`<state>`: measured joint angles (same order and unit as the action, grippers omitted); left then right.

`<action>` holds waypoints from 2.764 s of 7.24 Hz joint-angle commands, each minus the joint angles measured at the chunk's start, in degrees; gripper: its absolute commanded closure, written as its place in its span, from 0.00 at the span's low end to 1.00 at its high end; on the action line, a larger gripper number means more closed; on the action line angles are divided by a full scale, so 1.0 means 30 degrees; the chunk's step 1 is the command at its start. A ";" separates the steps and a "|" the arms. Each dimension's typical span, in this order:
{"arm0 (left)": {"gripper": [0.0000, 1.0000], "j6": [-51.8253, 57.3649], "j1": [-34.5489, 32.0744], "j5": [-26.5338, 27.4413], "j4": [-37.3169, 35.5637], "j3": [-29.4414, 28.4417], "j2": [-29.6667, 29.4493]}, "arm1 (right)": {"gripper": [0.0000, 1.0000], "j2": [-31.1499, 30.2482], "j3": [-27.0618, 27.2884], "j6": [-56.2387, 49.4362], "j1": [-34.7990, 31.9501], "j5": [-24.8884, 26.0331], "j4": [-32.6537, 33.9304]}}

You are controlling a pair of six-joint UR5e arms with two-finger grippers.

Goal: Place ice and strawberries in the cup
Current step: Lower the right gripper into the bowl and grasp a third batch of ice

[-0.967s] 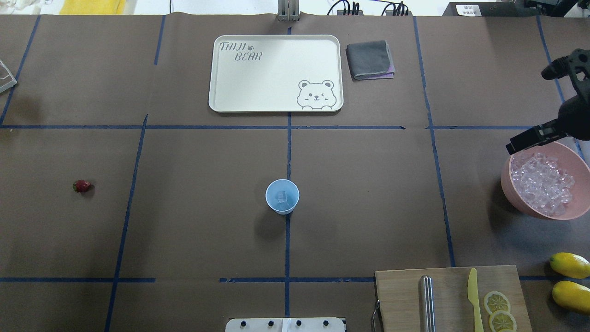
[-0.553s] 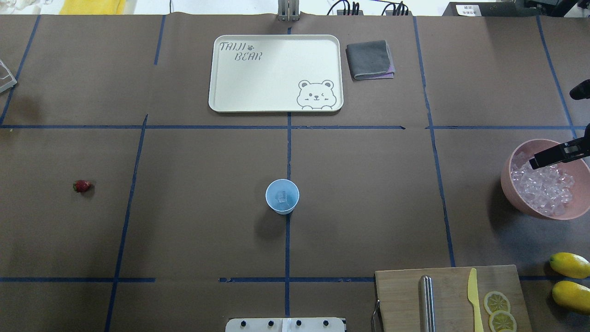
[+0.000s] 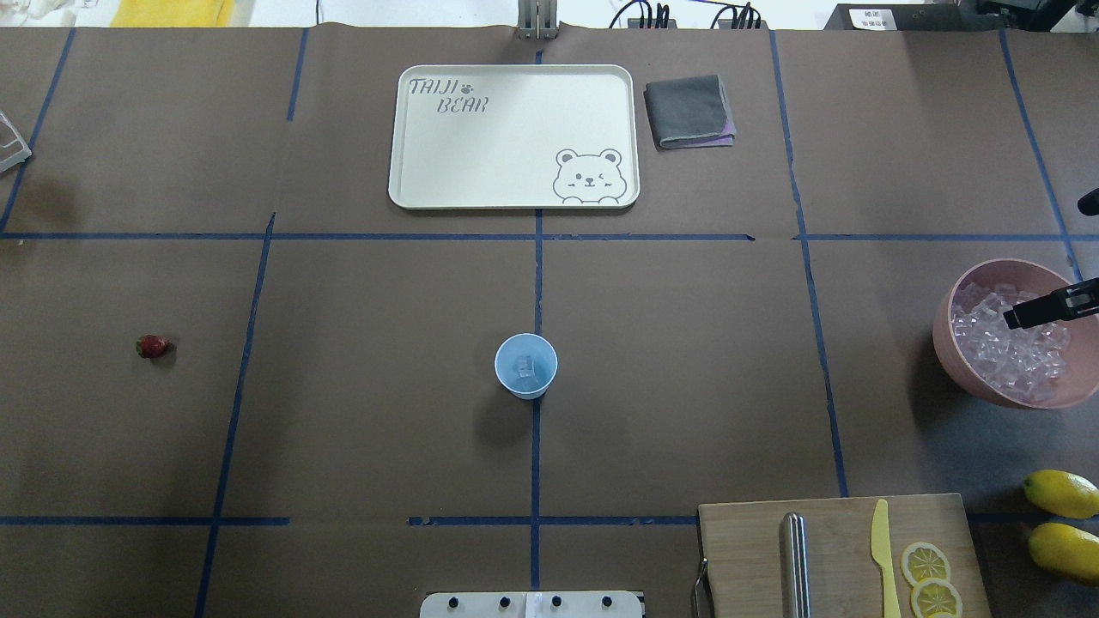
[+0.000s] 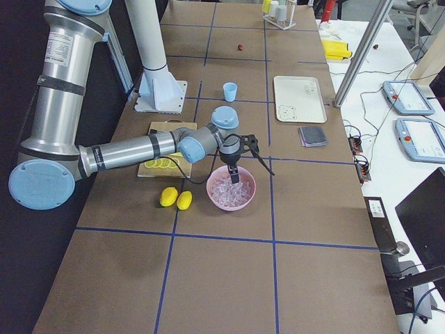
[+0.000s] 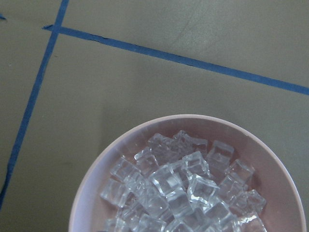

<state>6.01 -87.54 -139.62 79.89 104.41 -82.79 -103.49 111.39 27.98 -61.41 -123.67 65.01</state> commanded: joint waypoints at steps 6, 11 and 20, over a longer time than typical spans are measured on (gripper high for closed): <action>0.00 0.0017 0.0030 -0.0012 0.0000 0.0031 0.0000 | 0.23 -0.1421 -0.0686 -0.0041 0.1484 0.0148 -0.1103; 0.00 0.0017 0.0030 0.0017 0.0000 0.0031 0.0000 | 0.87 -0.1393 -0.0832 -0.0041 0.1572 0.0148 -0.1044; 0.00 0.0017 0.0001 -0.0012 0.0000 0.0060 -0.0029 | 0.96 0.6790 0.2683 0.0832 0.1037 -0.0585 0.8990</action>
<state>6.06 -87.47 -139.66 79.89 104.59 -82.87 -91.17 118.89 28.87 -60.30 -125.59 84.66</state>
